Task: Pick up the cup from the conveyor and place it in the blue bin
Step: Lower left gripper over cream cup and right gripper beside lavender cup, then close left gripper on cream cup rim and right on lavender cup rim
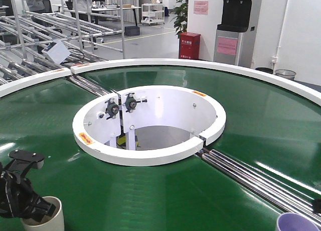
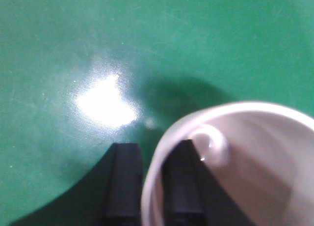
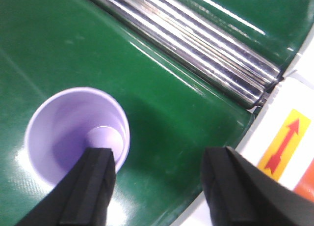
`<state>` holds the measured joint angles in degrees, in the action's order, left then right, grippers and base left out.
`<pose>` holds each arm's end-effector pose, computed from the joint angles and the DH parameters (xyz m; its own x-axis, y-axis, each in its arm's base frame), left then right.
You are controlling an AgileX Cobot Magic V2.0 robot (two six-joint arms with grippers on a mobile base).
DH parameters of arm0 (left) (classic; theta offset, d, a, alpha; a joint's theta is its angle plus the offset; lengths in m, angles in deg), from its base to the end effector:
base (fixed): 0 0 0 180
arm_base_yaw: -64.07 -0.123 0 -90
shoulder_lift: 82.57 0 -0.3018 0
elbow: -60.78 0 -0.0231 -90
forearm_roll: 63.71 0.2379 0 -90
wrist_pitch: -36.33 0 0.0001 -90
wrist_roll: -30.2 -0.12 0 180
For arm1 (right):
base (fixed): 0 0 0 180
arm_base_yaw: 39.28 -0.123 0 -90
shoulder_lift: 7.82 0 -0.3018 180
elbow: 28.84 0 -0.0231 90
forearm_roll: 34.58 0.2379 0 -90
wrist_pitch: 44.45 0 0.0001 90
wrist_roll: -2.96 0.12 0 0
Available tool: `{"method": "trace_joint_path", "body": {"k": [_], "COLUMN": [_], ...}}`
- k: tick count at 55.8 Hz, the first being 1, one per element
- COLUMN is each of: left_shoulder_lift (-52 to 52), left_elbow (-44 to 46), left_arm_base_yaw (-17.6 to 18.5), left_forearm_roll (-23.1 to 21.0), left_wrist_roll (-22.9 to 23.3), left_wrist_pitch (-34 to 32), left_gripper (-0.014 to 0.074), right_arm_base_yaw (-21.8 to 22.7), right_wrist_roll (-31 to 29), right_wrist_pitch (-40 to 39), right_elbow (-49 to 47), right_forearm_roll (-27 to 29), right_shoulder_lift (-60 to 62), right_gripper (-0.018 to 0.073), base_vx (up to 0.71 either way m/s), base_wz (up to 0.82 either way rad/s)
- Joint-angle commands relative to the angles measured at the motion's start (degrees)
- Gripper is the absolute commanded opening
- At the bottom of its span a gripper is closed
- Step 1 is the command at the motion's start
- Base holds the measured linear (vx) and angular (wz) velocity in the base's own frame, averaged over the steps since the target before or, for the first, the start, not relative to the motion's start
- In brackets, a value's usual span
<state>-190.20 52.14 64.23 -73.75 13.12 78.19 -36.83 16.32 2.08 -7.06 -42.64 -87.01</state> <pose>0.3601 -0.0150 0.2157 -0.9045 0.1676 -0.3922 0.2001 0.9788 -0.0430 0.2452 -0.0227 0.2964 -0.8190 0.1701 -0.5481 0.2106 0.9775 -0.0113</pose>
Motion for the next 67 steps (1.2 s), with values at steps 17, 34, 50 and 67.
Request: {"method": "trace_joint_path", "body": {"k": [17, 34, 50, 67], "left_shoulder_lift": [2.66, 2.66, 2.66, 6.05], "left_elbow": [1.76, 1.76, 1.76, 1.76], "left_arm_base_yaw": [0.45, 0.45, 0.45, 0.45], "left_forearm_roll": [-1.02, -1.02, -1.02, -1.02], "left_wrist_roll": [-0.06, -0.06, -0.06, -0.06], "left_wrist_pitch": [-1.41, -1.41, -1.17, -1.06], "left_gripper": [0.0057, 0.0052, 0.0052, 0.0052], "right_arm_base_yaw": [0.18, 0.18, 0.18, 0.02], "right_wrist_roll": [-6.2, -6.26, -6.2, -7.96], "right_wrist_pitch": [-0.36, -3.5, -2.96, -5.18], "right_elbow": [-7.49, -7.49, -7.49, -7.49], "right_forearm_roll": [1.85, 2.66, 3.1, 4.49], "right_shoulder_lift": [-13.76, -20.49, -21.64, -19.4], "right_gripper": [0.0448, 0.0435, 0.0223, -0.0015], "base_vx": [0.0, 0.0, 0.0, 0.0], "base_wz": [0.0, 0.0, 0.0, 0.0]}}
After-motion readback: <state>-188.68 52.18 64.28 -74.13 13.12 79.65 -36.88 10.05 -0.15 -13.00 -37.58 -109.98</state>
